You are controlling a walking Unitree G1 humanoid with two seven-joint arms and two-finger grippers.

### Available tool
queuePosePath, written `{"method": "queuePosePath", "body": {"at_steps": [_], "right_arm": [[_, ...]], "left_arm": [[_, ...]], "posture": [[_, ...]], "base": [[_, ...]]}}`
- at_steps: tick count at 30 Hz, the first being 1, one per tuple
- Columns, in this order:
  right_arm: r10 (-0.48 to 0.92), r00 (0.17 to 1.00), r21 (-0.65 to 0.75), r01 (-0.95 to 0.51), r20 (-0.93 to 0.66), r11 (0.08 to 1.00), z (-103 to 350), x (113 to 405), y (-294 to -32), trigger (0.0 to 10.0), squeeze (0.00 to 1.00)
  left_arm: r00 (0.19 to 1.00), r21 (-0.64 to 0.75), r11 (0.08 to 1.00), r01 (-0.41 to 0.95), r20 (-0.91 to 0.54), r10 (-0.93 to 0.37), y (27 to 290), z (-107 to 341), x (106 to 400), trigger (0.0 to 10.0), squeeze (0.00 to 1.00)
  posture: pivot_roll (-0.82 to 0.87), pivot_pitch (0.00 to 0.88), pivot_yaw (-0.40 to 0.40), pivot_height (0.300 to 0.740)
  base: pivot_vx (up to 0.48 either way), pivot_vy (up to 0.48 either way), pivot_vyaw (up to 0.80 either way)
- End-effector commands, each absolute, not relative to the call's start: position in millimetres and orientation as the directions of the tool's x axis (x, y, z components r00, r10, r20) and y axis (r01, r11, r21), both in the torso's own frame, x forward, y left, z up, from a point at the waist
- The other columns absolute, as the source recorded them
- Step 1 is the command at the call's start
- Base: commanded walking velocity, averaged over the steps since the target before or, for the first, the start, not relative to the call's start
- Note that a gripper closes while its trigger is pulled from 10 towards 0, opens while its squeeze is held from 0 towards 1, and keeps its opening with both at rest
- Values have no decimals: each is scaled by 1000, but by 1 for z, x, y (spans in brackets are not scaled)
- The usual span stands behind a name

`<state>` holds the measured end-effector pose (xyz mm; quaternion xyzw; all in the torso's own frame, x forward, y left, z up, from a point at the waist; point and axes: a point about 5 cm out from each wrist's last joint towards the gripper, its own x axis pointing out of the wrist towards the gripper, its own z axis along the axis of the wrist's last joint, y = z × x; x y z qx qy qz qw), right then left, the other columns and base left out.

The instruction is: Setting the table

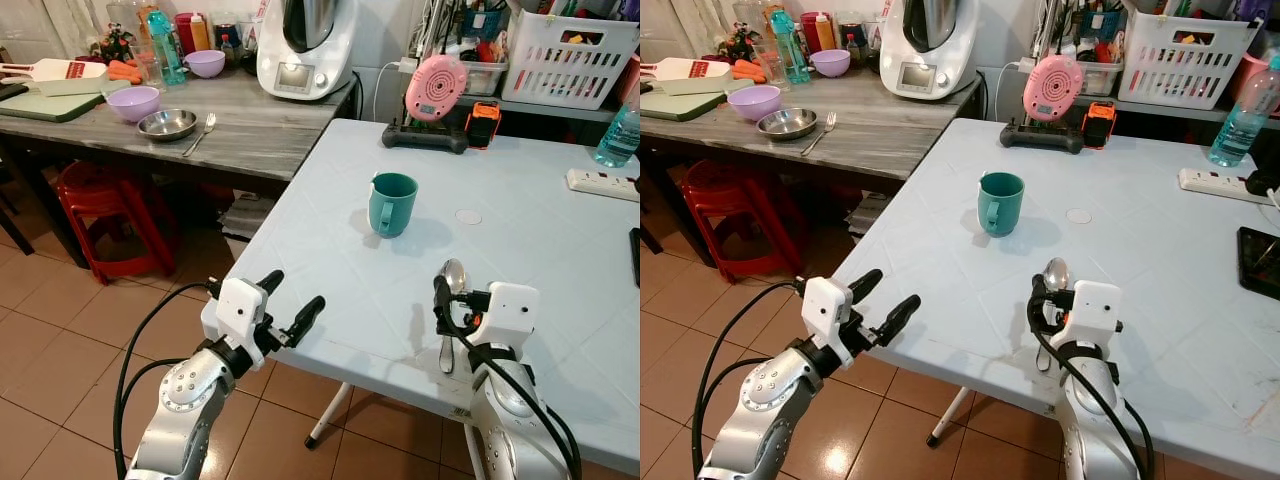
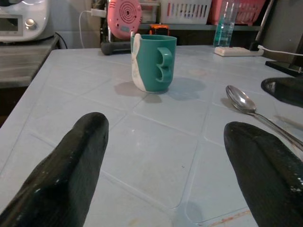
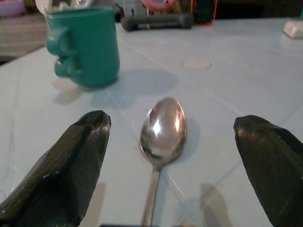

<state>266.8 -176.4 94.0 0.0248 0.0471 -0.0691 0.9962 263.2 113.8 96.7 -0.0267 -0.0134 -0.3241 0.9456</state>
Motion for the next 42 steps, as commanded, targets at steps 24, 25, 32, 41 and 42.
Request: {"method": "queuePosePath", "body": {"at_steps": [24,25,32,41,42], "right_arm": [[-147,989,-72,146,-22,987,90,270,-178,0,0],[-152,988,-81,150,-9,985,92,269,-180,3373,0],[-166,986,-94,166,2,982,93,263,-187,10000,0],[-162,987,-91,162,12,983,92,256,-190,0,0],[-162,987,-92,162,12,982,92,256,-190,0,0]], "left_arm": [[851,49,853,520,57,-522,115,100,267,10000,1000],[863,70,865,497,56,-501,117,101,268,10000,0],[903,71,903,424,50,-428,123,99,269,10000,0],[908,19,910,415,50,-415,126,95,260,10000,1000],[908,12,909,416,53,-416,126,95,259,10000,1000]], "posture": [[5,0,20,740],[5,0,20,740],[7,0,15,740],[13,0,15,740],[13,0,15,740]], "base": [[0,0,0],[0,0,0],[0,0,0],[0,0,0],[0,0,0]]}}
